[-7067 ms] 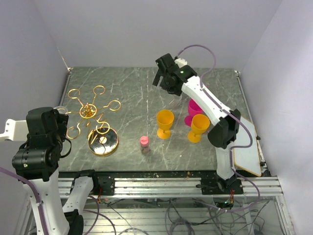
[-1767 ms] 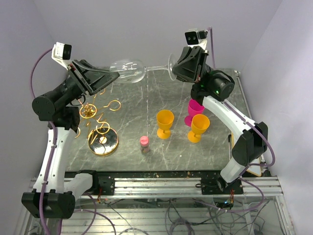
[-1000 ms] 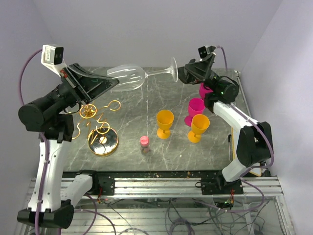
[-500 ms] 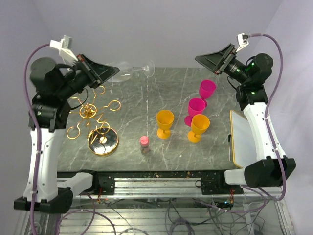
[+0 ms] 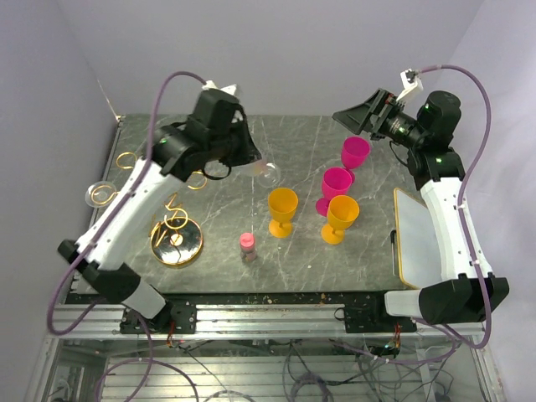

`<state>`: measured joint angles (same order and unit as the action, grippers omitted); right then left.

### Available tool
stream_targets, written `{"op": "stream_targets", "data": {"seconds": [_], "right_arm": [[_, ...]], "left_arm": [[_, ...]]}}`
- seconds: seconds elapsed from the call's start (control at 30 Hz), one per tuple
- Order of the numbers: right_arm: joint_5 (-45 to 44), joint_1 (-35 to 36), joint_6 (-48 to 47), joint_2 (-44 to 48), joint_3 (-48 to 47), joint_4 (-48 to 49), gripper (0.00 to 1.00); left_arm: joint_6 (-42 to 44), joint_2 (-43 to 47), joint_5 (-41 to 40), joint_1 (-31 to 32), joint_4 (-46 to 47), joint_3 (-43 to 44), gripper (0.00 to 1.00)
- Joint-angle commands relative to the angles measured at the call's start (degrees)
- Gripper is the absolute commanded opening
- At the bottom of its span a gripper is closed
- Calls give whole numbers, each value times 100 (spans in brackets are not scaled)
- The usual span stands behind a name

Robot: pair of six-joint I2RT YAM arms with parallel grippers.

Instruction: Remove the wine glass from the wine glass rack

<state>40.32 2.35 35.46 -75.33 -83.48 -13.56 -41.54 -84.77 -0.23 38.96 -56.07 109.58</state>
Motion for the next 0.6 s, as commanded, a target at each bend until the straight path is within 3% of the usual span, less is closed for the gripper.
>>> {"op": "stream_targets", "data": {"seconds": [0.0,0.2,0.57], "right_arm": [[-238,-30,-358,191,-160,-251,99],[-326,-30,-412,195,-206,-327,99],[-137,-16,-468,208,-303,-374,99]], "left_arm": [[357,-518,-1658,256,-752,458,7],[598,-1021,-1653,299,-893,577,7],[1164,-2087,-705,300,-1030,629,7]]}}
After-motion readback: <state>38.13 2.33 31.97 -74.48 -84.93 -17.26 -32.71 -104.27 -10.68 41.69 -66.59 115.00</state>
